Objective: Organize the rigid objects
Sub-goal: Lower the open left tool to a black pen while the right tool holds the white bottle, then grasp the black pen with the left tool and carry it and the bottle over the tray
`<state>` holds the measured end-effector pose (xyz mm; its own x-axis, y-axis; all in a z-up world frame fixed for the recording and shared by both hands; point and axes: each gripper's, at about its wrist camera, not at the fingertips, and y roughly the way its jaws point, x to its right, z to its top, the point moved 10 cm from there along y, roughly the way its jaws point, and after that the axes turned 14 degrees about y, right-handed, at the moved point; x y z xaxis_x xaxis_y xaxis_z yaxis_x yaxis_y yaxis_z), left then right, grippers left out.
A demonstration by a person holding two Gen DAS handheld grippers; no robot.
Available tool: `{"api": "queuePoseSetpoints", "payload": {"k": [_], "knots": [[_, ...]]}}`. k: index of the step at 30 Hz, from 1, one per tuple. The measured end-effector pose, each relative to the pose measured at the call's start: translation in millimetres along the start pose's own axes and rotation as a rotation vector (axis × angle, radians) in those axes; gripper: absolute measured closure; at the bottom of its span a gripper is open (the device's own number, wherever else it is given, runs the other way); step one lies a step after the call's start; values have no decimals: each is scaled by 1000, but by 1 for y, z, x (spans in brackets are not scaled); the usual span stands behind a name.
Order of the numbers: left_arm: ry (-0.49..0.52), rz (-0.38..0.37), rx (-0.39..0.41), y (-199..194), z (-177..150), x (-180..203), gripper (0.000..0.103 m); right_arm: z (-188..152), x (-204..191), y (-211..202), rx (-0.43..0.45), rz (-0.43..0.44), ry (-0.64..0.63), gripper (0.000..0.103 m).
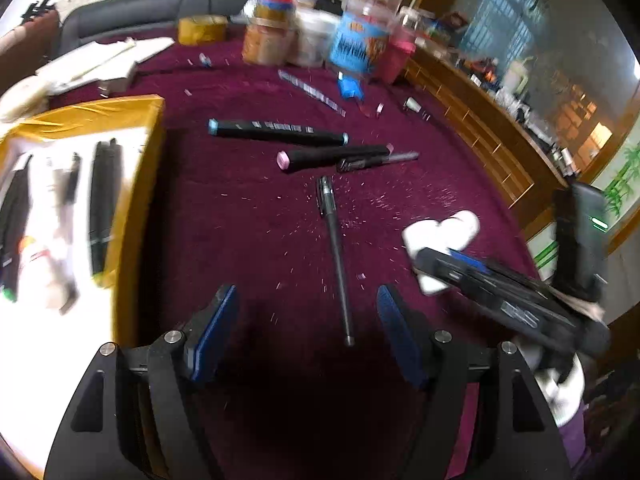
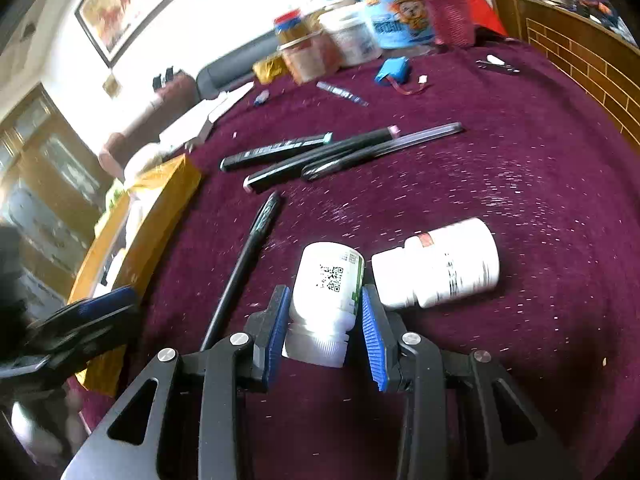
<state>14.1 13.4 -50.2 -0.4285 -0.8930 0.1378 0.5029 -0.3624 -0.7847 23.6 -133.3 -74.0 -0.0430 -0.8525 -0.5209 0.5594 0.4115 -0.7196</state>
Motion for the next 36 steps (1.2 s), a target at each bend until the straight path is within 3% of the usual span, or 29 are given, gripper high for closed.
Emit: {"api": "queuePoseSetpoints", "payload": {"k": [3,5,8,9,10,12,13,19,20,22,23,24,26,29,36], "knots": [[2,1,-66,37,5,0,32,0,3,-2,-5,48,26,71],[72,72,-42,45,18,2,32,0,4,-3,-9,70,41,71],[199,140,-80,62,29,10,36,-1,4,-4,-15,105,68,71],[248,180,-76,66,33,11,51,0,5,-4,-17,113,75,71],[262,171,-57,67,35,14,56,1,4,-4,-18,119,79,71],[271,148,-49,64,36,18,91,1,5,-4,-19,123,83,71],[278,135,-51,61,34,20,93,1,5,-3,-19,124,83,71],[273,118,-66,52,22,20,92,1,5,-3,-19,122,82,71],[266,120,-63,57,25,21,85,1,5,-2,-20,123,83,71],[274,121,-48,65,33,26,63,1,6,-2,-20,125,85,71],[289,114,-34,69,36,31,46,1,5,-2,-20,126,85,71],[304,106,-23,73,38,36,45,1,6,-2,-21,127,86,71],[347,130,-21,74,38,44,57,2,6,-2,-21,130,89,71],[332,92,-11,67,35,42,96,2,7,-2,-22,138,97,71],[213,5,5,45,20,24,97,2,8,-2,-22,144,101,71]]}}
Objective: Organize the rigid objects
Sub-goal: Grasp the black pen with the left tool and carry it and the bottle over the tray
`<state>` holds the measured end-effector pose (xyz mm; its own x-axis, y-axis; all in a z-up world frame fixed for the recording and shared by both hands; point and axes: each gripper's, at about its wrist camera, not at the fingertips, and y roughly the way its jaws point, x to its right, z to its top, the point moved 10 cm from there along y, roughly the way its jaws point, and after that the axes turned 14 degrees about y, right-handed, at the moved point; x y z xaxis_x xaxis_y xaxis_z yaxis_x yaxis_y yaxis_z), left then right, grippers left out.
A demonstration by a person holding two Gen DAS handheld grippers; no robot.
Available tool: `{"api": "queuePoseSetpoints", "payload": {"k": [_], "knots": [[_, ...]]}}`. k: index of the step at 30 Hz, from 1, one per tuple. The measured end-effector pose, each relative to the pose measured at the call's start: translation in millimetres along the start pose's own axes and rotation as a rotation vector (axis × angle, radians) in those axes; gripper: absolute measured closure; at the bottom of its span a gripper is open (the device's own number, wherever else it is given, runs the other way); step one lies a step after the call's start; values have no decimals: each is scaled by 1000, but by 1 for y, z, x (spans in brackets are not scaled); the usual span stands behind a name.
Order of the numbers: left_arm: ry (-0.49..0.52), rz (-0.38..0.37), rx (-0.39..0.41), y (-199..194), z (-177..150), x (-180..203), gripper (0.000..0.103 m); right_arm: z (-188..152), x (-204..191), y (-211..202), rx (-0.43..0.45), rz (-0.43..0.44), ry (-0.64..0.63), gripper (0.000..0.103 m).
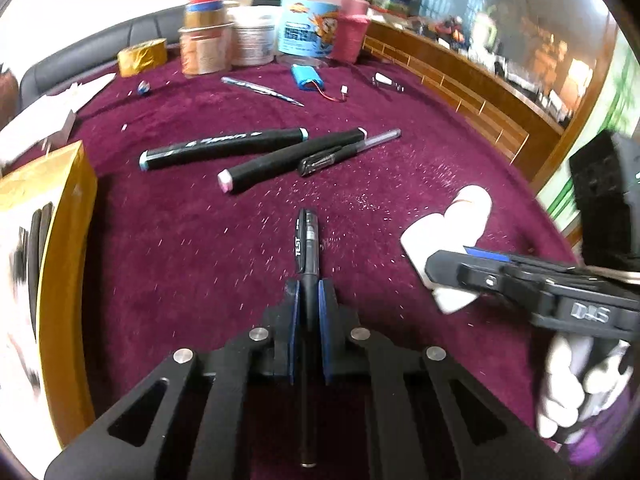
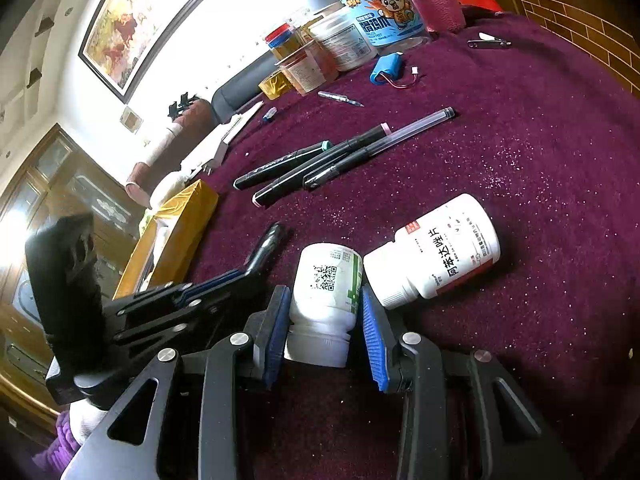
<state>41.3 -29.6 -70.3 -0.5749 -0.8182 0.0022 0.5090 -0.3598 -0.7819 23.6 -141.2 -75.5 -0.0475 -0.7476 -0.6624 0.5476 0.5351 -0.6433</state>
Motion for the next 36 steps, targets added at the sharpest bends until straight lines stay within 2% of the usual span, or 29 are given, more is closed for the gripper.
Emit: {"api": "queuePoseSetpoints", "payload": {"k": [7,12,14,17,22,29,36], "knots": [[-144,-126,142,-62,-12,-10,96,0,-1,1,7,-28,-16,71],[-196,-97,231,-118,-27,-38,96,-4,-8,4,21,-133,-89,73],[-232,-60,240,-132,-38,-58,96,-9,-16,4,-1,-122,-96,73],[-311,2,242,-145,-63,-95,96,-13,-34,0,3,-100,-123,73],[-444,45,232,-147,-102,-141,96,-23,-78,-1,-12,-43,-181,73],[-507,83,204,-137,-129,-162,96,-52,-146,19,-88,36,-274,72],[-574,74,139,-120,-153,-175,96,-87,-195,53,-180,71,-350,72]]}}
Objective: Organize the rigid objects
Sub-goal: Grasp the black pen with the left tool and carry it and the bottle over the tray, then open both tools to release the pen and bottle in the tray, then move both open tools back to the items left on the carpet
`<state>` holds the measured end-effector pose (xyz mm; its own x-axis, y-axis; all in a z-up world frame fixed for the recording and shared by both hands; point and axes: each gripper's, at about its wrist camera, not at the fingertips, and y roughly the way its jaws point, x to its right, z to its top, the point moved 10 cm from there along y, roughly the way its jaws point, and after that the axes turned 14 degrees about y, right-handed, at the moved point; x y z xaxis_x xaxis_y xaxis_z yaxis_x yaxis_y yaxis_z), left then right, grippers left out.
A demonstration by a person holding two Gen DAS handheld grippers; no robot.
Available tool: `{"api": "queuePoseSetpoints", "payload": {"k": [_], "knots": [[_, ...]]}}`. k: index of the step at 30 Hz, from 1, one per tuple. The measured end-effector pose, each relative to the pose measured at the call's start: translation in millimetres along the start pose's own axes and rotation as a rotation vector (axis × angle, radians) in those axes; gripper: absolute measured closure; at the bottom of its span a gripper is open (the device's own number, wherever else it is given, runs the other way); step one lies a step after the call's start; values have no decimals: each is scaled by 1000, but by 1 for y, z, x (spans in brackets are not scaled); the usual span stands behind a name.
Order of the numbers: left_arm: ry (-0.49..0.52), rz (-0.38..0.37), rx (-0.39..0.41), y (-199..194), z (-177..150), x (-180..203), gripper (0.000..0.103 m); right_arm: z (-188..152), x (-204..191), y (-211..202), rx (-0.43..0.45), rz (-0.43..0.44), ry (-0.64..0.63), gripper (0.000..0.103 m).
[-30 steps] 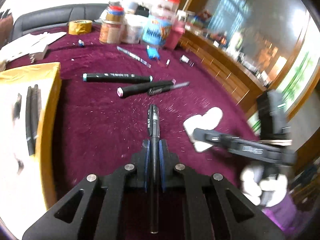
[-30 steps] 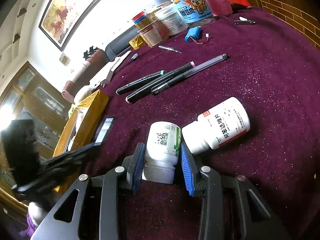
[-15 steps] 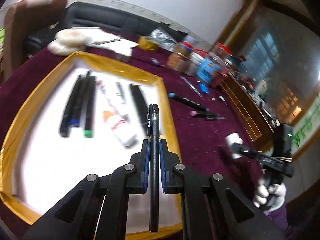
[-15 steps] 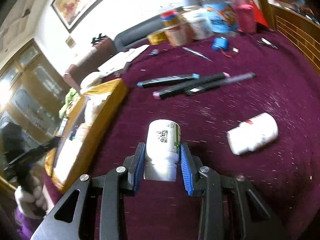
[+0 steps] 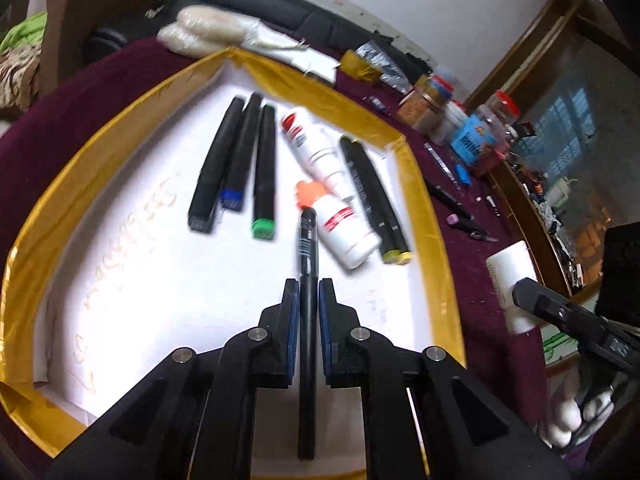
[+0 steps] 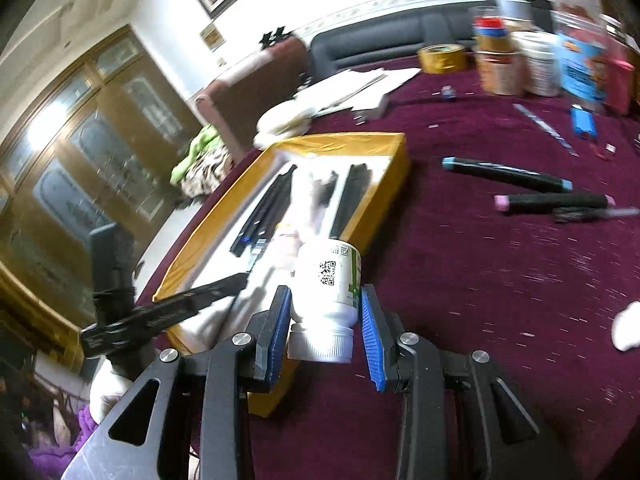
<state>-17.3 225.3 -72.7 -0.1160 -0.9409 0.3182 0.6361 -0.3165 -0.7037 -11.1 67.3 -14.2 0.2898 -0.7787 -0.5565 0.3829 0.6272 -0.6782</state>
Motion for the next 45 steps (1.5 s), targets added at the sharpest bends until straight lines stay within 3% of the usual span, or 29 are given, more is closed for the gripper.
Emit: {"api": "queuePoseSetpoints", "payload": {"k": [4,7,12,18,27,37,45], "knots": [[-5,9,6,-3,-2,-3,93,-13,-30,31,-54,-6,-61,72],[-41,2,27,-14,0,-9,83,-22,-44,54,-87,-44,-115,72],[-52,47,101,-43,11,-23,53,-32,-53,77,-104,-121,-199,72],[-54,104,175,-71,22,-36,36,-35,-54,92,-114,-181,-218,72],[-63,113,140,-66,18,-32,34,-26,-42,56,-41,-149,-172,70],[74,146,126,-65,22,20,34,7,39,-19,113,-157,2,68],[183,103,78,-47,21,73,34,31,163,-94,249,-287,231,67]]}}
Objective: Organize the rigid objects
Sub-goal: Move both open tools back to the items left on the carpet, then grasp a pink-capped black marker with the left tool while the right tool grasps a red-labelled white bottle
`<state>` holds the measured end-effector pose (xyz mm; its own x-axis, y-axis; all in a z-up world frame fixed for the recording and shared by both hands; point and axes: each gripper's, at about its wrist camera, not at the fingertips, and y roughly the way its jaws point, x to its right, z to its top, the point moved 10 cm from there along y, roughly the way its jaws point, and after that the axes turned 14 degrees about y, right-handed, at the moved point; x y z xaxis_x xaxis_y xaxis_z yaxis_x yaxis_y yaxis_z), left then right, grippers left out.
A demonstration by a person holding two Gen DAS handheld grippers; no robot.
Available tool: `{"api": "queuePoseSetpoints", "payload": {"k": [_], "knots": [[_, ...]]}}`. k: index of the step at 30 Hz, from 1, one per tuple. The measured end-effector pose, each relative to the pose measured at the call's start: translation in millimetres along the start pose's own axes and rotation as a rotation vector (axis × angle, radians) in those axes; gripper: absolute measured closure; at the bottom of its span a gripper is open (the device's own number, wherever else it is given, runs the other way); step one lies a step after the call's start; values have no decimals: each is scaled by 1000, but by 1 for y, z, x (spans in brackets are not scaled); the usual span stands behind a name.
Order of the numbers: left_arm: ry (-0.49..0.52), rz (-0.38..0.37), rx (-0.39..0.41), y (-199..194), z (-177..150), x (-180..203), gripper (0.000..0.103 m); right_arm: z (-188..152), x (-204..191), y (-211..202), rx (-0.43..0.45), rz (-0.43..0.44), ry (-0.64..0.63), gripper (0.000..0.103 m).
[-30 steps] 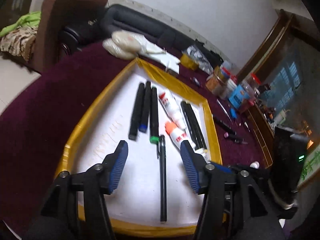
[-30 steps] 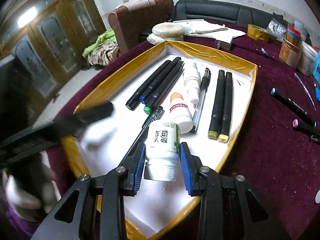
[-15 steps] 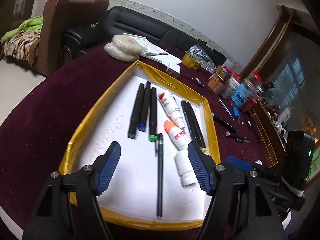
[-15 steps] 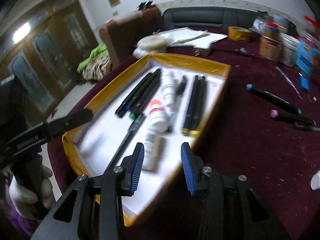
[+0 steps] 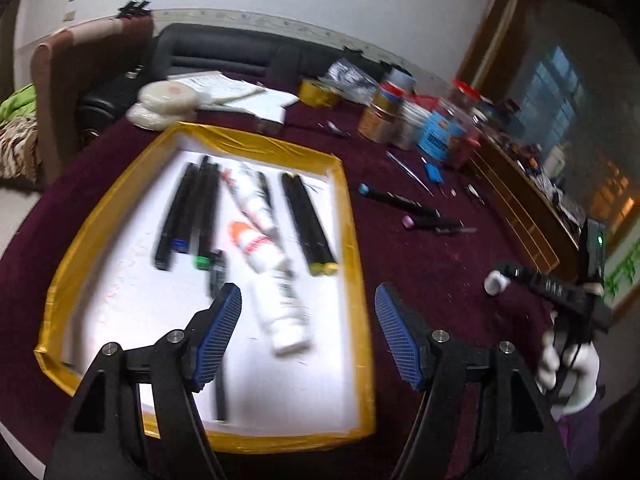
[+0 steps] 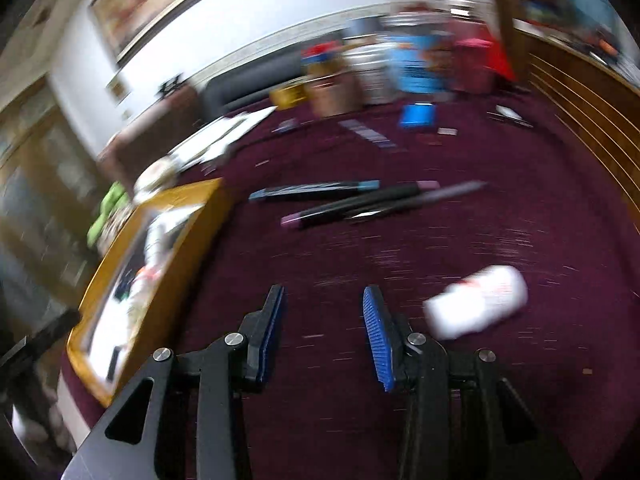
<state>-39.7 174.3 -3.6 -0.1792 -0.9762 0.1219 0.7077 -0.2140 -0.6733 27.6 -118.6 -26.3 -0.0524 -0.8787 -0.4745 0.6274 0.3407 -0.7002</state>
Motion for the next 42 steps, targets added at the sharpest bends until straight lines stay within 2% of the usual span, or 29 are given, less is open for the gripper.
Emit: {"api": "queuePoseSetpoints", "payload": {"k": [4,6,13,19,21,24,30,33,35,37,39,42], "knots": [[53,-25,-28,9,2,29,34,36,45,-3,36,-39,99,67],[75,-38,-30,11,4,44,34,55,58,1,42,-70,108,67],[132,-61,-57,17,0,77,34,122,76,60,37,-161,158,65],[139,-58,-77,20,-2,80,34,119,48,116,-67,-192,48,65],[134,-62,-82,22,-4,79,34,110,37,123,-112,-190,7,65],[121,-71,-89,27,-5,77,34,89,24,123,-132,-252,-130,66],[112,-120,-117,38,-11,81,34,30,-7,102,-198,-184,-322,68],[129,-130,-117,37,-13,86,34,-1,-19,85,-245,-89,-386,68],[140,-134,-115,36,-13,89,33,-6,-22,67,-239,9,-334,68],[155,-123,-115,37,-14,92,29,9,-14,47,-161,74,-238,68],[171,-112,-117,39,-13,97,29,30,3,30,-59,104,-135,67],[199,-130,-138,43,-14,112,29,53,38,17,40,130,19,64]]}}
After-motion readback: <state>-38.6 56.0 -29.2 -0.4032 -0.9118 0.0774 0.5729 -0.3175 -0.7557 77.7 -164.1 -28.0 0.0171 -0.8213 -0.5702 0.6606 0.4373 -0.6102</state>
